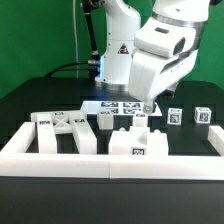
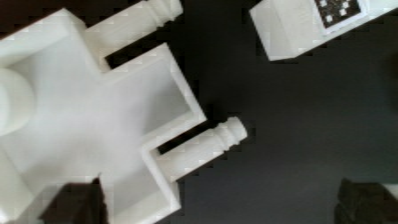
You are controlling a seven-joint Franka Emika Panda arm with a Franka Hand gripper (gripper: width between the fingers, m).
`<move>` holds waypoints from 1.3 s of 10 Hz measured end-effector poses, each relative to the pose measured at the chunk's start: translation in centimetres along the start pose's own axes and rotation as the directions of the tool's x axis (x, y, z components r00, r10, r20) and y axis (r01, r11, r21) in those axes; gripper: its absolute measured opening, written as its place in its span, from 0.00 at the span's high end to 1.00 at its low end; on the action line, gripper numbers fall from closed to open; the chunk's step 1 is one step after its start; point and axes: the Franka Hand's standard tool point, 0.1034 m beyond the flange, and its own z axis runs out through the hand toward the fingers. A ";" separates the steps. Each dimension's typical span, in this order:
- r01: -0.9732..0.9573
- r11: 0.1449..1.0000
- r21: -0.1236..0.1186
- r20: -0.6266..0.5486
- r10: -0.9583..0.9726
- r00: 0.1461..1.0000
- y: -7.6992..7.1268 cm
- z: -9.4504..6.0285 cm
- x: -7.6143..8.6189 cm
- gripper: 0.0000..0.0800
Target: Assemble chair
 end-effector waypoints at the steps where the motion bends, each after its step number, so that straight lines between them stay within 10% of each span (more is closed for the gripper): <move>1: 0.000 1.000 0.000 0.000 0.000 1.000 0.0 0.0 0.0 0.19; 13: -0.267 0.964 0.004 -0.002 0.267 0.964 -0.1 0.0 0.1 0.19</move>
Offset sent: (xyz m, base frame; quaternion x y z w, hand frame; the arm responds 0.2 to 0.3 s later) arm 0.0000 0.0000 0.0000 0.0000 0.0000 0.0000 1.0000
